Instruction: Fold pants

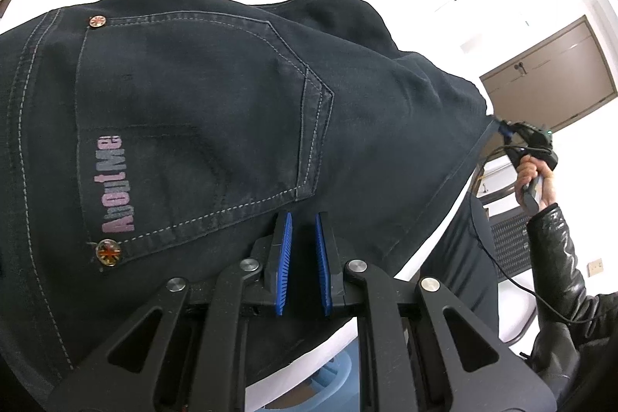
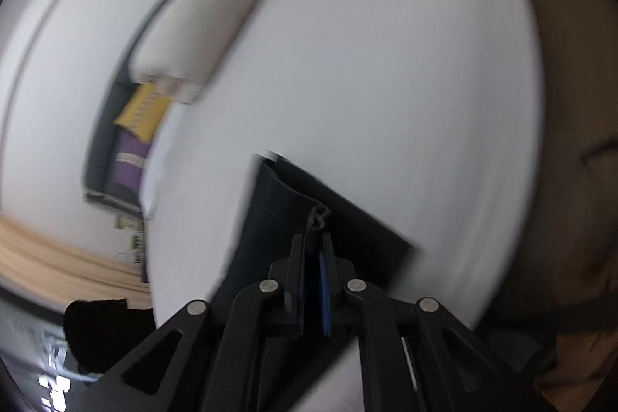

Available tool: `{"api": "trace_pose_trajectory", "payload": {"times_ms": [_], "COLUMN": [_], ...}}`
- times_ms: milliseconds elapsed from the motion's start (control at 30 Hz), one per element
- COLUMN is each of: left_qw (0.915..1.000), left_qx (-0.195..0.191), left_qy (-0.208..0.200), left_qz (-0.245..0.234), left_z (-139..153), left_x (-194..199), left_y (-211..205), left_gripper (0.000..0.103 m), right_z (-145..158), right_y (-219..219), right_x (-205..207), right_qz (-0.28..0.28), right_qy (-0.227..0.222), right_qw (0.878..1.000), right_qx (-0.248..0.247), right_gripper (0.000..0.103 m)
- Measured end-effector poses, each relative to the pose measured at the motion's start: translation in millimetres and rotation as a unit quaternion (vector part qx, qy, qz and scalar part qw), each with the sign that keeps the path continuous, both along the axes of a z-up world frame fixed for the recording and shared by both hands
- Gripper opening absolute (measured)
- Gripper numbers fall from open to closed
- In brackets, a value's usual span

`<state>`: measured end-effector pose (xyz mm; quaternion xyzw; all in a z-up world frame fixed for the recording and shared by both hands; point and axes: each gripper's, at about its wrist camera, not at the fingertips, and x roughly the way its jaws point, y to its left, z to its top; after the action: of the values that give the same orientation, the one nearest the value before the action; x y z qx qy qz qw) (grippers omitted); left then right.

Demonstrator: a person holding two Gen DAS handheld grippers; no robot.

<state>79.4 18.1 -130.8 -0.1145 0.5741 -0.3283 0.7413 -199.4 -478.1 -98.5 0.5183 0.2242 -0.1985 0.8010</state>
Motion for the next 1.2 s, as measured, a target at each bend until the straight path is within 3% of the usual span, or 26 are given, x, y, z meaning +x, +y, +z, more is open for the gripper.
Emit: {"api": "trace_pose_trajectory", "payload": {"times_ms": [67, 133, 167, 200, 333, 500, 533, 633, 667, 733, 800, 900, 1100, 1133, 1200], "left_qw": [1.0, 1.0, 1.0, 1.0, 1.0, 1.0, 1.0, 1.0, 1.0, 1.0, 1.0, 1.0, 0.9999, 0.9999, 0.9999], "left_qx": [-0.001, -0.003, -0.005, -0.007, -0.003, 0.001, 0.0, 0.0, 0.001, 0.001, -0.002, -0.004, -0.008, -0.009, -0.009], "left_qy": [0.001, 0.001, 0.001, 0.002, 0.001, -0.003, -0.004, -0.004, -0.005, -0.006, -0.006, -0.005, -0.001, 0.0, 0.001], "left_qz": [0.002, 0.002, 0.003, 0.004, 0.0, 0.002, 0.003, 0.002, 0.002, 0.003, 0.005, 0.007, 0.007, 0.007, 0.007], "left_z": [-1.2, -1.6, -2.5, -2.8, -3.3, -2.0, -2.2, -2.7, -2.4, -2.2, -2.6, -2.9, -3.9, -4.1, -4.4], "left_x": [-1.3, -2.6, -3.6, -3.9, -2.7, -4.5, -5.0, -5.6, -5.9, -6.7, -7.1, -8.1, -7.8, -7.2, -6.4], "left_y": [-1.7, -0.7, -0.6, 0.0, -0.9, -3.1, -3.1, -3.4, -3.4, -2.5, -1.1, 0.9, 3.5, 3.6, 4.0], "left_gripper": [0.012, 0.012, 0.012, 0.012, 0.012, 0.012, 0.012, 0.012, 0.012, 0.012, 0.012, 0.012, 0.012, 0.012, 0.012], "right_z": [-10.6, -45.5, -56.6, -58.8, -61.8, -22.2, -7.5, 22.9, 30.3, 44.6, 50.9, 41.8, 9.9, 4.3, -1.9], "right_y": [-7.8, -19.7, -21.8, -20.6, -16.3, -6.6, -2.5, 7.9, 10.3, 12.1, 6.8, -14.1, -41.1, -43.9, -43.7], "right_x": [-3.7, -17.6, -28.5, -37.4, -48.3, -44.5, -41.6, -16.8, -5.4, 24.4, 56.8, 100.8, 158.7, 166.0, 183.6], "right_qz": [-0.009, -0.036, -0.05, -0.059, -0.07, -0.055, -0.04, 0.018, 0.032, 0.065, 0.097, 0.122, 0.21, 0.22, 0.245], "right_qy": [0.037, 0.095, 0.081, 0.065, 0.075, 0.076, 0.059, 0.007, 0.0, 0.009, 0.046, 0.143, 0.191, 0.2, 0.215], "right_qw": [0.999, 0.992, 0.99, 0.991, 0.99, 0.995, 0.997, 1.0, 0.999, 0.997, 0.991, 0.973, 0.949, 0.946, 0.938], "right_qx": [0.007, 0.076, 0.1, 0.101, 0.093, 0.036, 0.029, 0.008, -0.006, -0.041, -0.082, -0.135, -0.136, -0.131, -0.116], "right_gripper": [0.008, 0.008, 0.003, 0.003, 0.007, 0.008, 0.015, 0.069, 0.071, 0.071, 0.072, 0.072, 0.072, 0.067, 0.038]}}
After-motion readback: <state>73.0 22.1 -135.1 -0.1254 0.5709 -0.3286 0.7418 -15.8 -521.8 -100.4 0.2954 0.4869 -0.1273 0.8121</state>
